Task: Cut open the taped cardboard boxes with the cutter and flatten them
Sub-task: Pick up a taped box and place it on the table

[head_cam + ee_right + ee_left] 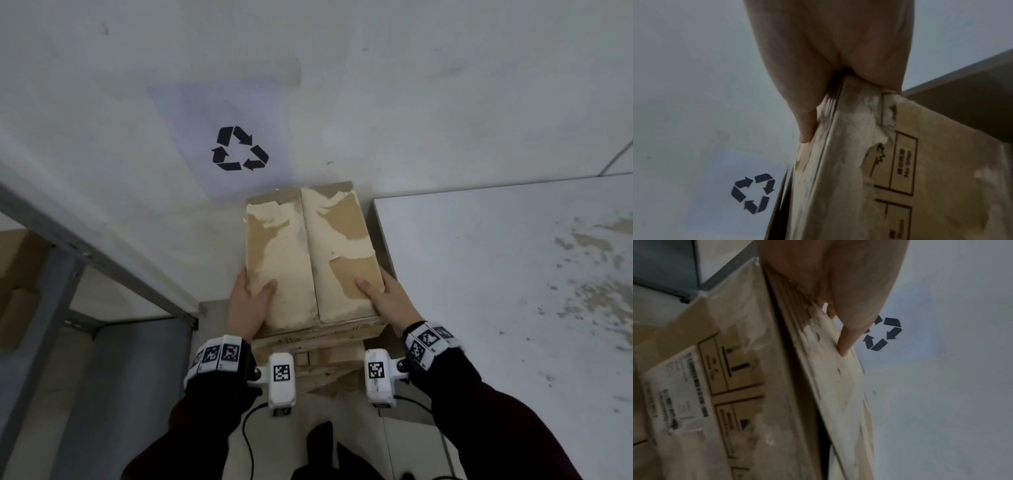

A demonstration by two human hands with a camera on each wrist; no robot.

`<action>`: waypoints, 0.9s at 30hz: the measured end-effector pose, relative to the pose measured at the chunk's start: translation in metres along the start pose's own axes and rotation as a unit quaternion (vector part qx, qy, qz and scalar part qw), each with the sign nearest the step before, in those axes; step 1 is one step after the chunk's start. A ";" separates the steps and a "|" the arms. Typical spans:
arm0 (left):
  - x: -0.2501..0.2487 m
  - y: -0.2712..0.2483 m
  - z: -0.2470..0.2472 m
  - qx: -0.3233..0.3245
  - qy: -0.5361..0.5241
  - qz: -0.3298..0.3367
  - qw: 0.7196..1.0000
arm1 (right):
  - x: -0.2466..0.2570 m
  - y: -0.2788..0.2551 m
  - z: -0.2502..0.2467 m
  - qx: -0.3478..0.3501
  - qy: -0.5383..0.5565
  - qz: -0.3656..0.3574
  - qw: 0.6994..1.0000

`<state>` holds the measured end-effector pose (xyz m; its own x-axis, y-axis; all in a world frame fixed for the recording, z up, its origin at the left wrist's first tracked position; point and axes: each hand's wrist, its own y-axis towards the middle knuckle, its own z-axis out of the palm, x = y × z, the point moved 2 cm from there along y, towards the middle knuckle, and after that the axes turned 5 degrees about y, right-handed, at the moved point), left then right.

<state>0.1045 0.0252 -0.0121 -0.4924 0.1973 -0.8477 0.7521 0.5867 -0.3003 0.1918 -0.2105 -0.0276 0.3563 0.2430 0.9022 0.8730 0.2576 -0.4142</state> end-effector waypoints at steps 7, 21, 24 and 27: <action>-0.049 -0.079 0.014 -0.046 -0.030 0.078 0.995 | 0.042 -0.065 -0.063 0.001 0.034 -0.095 0.995; -0.139 -0.249 0.234 0.061 -0.054 0.157 0.984 | -0.022 -0.180 -0.341 -0.146 0.067 -0.064 0.985; -0.155 -0.261 0.285 0.124 -0.046 0.167 0.977 | -0.040 -0.185 -0.396 -0.172 0.069 -0.053 0.981; -0.173 -0.261 0.333 0.151 -0.031 0.190 0.970 | -0.048 -0.177 -0.444 -0.198 0.066 -0.042 0.977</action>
<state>0.1391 -0.4236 0.0679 -0.1340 0.3014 -0.9441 0.9726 0.2226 -0.0669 0.1675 -0.6829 0.0559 0.2940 0.1077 0.9497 0.9524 -0.1162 -0.2817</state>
